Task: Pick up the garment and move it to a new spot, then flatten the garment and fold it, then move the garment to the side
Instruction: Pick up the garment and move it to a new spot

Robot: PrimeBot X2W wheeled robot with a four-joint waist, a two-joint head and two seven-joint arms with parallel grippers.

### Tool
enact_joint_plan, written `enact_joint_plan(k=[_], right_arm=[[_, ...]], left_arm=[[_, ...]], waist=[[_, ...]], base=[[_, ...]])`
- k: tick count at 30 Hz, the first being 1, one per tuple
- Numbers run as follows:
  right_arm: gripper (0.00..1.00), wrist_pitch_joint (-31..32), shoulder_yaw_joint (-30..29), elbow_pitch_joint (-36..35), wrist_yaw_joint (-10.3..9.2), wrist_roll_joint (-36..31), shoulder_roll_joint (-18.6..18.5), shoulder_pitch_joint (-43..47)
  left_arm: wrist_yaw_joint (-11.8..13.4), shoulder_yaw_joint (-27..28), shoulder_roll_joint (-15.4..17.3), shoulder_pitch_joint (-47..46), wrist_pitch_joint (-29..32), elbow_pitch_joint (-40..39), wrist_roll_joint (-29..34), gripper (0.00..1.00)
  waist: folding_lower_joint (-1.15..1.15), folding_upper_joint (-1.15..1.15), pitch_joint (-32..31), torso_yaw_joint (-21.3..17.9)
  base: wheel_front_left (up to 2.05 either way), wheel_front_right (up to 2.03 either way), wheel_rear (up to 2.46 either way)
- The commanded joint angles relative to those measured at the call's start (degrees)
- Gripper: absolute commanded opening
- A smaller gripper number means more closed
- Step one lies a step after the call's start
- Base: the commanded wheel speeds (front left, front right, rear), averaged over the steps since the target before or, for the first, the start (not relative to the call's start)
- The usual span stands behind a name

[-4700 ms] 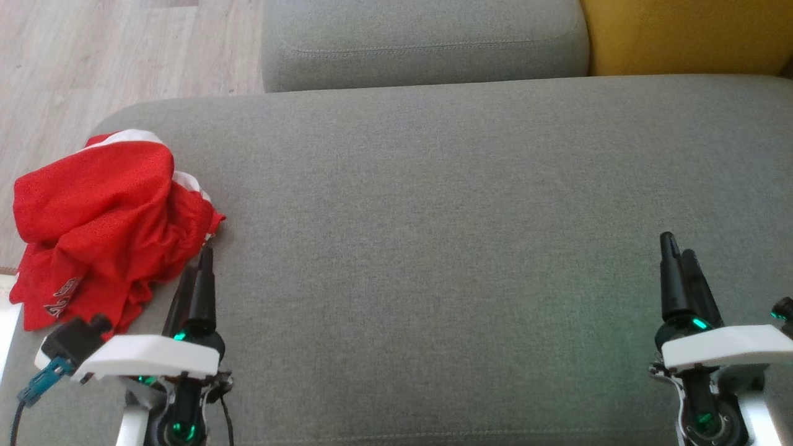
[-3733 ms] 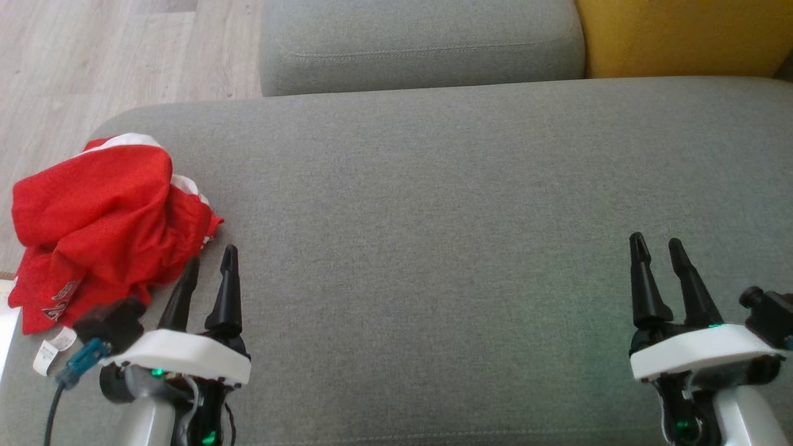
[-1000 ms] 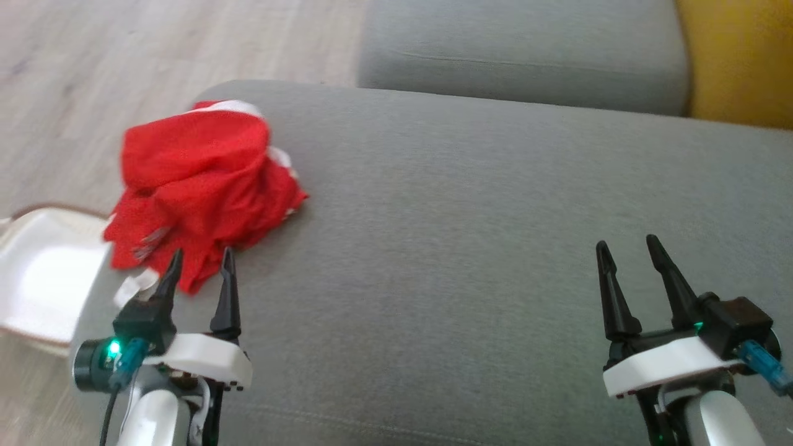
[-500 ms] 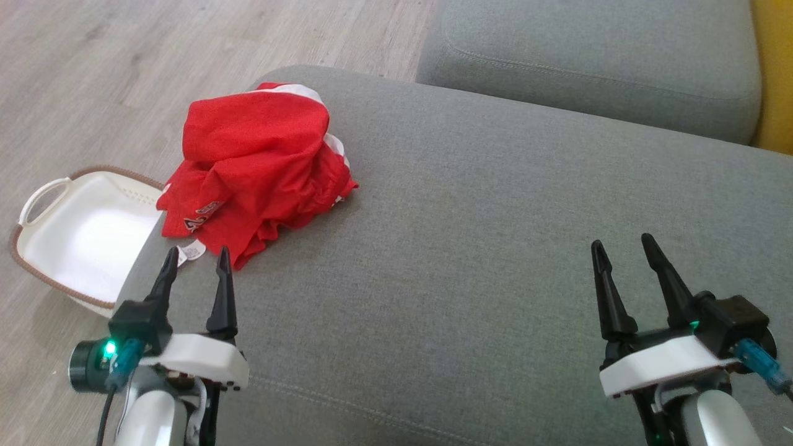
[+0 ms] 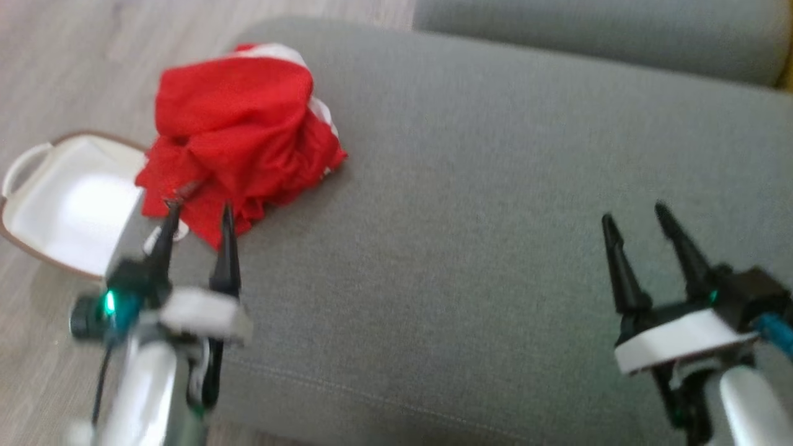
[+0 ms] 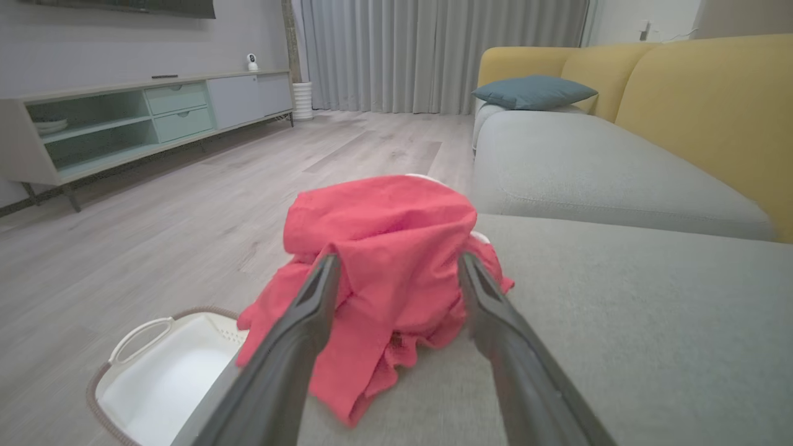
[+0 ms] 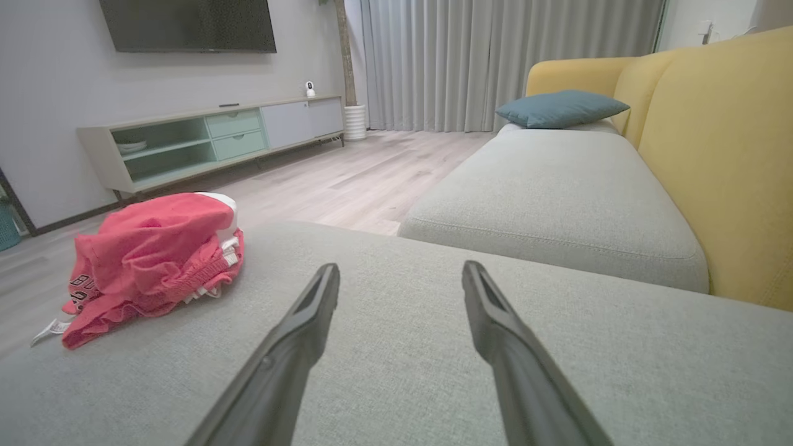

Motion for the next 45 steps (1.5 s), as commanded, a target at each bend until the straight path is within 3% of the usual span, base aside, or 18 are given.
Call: enact_joint_plan(k=[1,8,15,20,21,22,23,28,33,37,45], right_arm=[[1.00,1.1,1.0,-3.8,0.44,-0.6,-2.0,-4.4],[1.00,4.1,-0.5,-8.5,0.44,-0.3,-6.2,-7.8],[1.00,4.6,-0.4,-9.8,0.44,0.0,-7.5,-9.0],[1.00,4.9,-0.3,-10.1,0.44,0.2,-7.8,-9.4],[1.00,5.0,-0.4,-10.2,0.44,0.2,-7.9,-9.4],[1.00,5.1,-0.5,-10.3,0.44,0.2,-7.9,-9.4],[1.00,5.1,-0.6,-10.3,0.44,0.2,-7.9,-9.3],[1.00,4.9,-1.2,-10.4,0.44,0.3,-7.6,-9.0],[1.00,3.9,-1.6,-9.9,0.44,0.2,-6.4,-7.9],[1.00,3.0,-1.3,-9.3,0.44,0.3,-4.8,-6.5],[1.00,1.7,-0.8,-7.6,0.44,0.2,-1.2,-2.5]], left_arm=[[-0.4,1.7,0.5,-7.4,-0.7,-0.6,0.0,1.00],[-3.2,1.8,0.7,-24.1,2.2,12.4,-2.5,1.00],[-4.7,3.0,2.1,-34.2,6.4,26.3,-5.0,1.00],[-4.4,3.6,2.9,-39.7,9.2,36.0,-5.9,1.00],[-4.4,3.6,2.9,-40.5,9.5,37.4,-6.1,0.96],[-4.4,3.4,3.1,-41.2,9.5,38.5,-6.0,0.33],[-4.4,3.3,3.2,-41.8,9.3,39.4,-6.0,0.00],[-3.6,2.5,4.6,-43.0,3.8,41.0,-4.8,0.00],[-1.9,2.4,5.8,-42.0,0.0,37.4,-3.9,0.00],[-1.3,2.7,6.9,-38.9,-0.6,30.3,-3.4,0.00],[0.0,2.3,5.7,-25.3,-0.5,10.3,-3.3,0.00]], waist=[[0.00,0.00,6.4,-1.2],[0.00,0.00,17.4,-2.1],[0.00,0.00,20.7,-2.5],[0.00,0.00,21.5,-2.6],[0.00,0.00,21.6,-2.5],[0.00,0.00,21.6,-2.5],[0.00,0.00,21.6,-2.4],[0.00,0.00,20.2,-2.2],[0.00,0.00,15.9,-2.2],[0.00,0.00,11.7,-2.8],[0.00,0.00,3.1,-6.3]], base=[[0.00,0.00,0.00],[0.00,0.00,0.00],[0.00,0.00,0.00],[0.00,0.00,0.00],[0.00,0.00,0.00],[0.00,0.00,0.00],[0.00,0.00,0.00],[0.00,0.00,0.00],[0.00,0.00,0.00],[0.00,0.00,0.00],[0.00,0.00,0.00]])
